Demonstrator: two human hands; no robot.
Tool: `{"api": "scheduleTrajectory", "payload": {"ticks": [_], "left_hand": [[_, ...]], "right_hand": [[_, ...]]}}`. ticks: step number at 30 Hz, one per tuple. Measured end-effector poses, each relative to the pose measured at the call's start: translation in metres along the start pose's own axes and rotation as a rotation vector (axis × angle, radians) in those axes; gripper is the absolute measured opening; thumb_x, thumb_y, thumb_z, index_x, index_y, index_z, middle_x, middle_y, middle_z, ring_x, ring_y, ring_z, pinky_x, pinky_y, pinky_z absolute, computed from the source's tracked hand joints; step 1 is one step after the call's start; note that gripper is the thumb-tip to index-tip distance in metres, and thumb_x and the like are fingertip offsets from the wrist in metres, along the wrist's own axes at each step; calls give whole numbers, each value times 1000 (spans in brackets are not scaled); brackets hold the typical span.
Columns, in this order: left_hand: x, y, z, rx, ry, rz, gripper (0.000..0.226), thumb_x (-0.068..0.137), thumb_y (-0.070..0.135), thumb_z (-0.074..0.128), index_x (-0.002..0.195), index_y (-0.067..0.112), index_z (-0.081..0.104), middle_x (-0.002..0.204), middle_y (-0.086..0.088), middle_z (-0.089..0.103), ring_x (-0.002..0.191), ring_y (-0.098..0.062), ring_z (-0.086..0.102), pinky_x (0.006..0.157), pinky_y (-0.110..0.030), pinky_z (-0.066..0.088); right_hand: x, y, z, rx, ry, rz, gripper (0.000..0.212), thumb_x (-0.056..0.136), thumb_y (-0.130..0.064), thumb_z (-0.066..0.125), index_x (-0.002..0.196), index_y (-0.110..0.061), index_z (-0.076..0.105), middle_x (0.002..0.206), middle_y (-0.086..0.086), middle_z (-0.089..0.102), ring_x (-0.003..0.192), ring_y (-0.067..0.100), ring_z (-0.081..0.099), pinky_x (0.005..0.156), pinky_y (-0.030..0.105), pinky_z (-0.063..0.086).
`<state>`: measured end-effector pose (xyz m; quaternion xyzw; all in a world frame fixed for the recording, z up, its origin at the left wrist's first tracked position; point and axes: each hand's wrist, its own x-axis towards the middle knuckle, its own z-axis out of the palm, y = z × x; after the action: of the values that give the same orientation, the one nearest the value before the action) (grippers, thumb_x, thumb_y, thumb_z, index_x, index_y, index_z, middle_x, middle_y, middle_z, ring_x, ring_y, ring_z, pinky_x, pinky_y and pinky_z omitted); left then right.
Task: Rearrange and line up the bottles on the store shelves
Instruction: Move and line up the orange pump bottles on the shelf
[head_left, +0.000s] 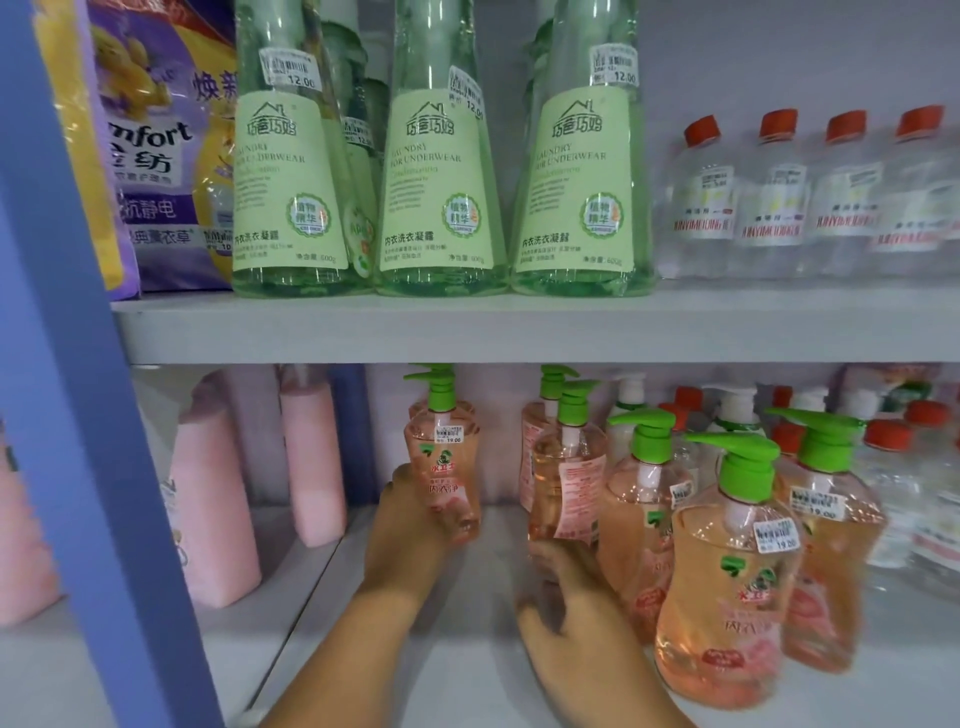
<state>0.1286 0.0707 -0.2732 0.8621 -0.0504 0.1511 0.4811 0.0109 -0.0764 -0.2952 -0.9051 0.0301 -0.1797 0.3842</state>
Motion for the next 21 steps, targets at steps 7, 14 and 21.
{"api": "scheduleTrajectory", "payload": {"ticks": [7,14,21], "left_hand": [[0,-11,0,-71,-24,10,15,94,37,66,107,31,59,95,16,67,88,-4,63,73,-21,45],[-18,19,6,50,287,189,34,86,15,73,119,14,64,115,-9,61,103,-26,58,86,-33,49],[-34,60,40,-382,-334,71,25,98,10,59,107,32,66,94,15,77,87,6,69,78,-9,50]], "right_hand": [[1,10,7,-70,-53,53,56,91,-30,66,143,-32,46,153,-10,37,138,7,39,101,3,19],[-1,14,11,-90,82,125,77,85,-39,64,153,-20,33,158,3,22,150,20,14,119,19,6],[50,1,1,202,360,176,58,75,-38,67,128,-38,44,117,-9,61,113,15,62,98,32,49]]}}
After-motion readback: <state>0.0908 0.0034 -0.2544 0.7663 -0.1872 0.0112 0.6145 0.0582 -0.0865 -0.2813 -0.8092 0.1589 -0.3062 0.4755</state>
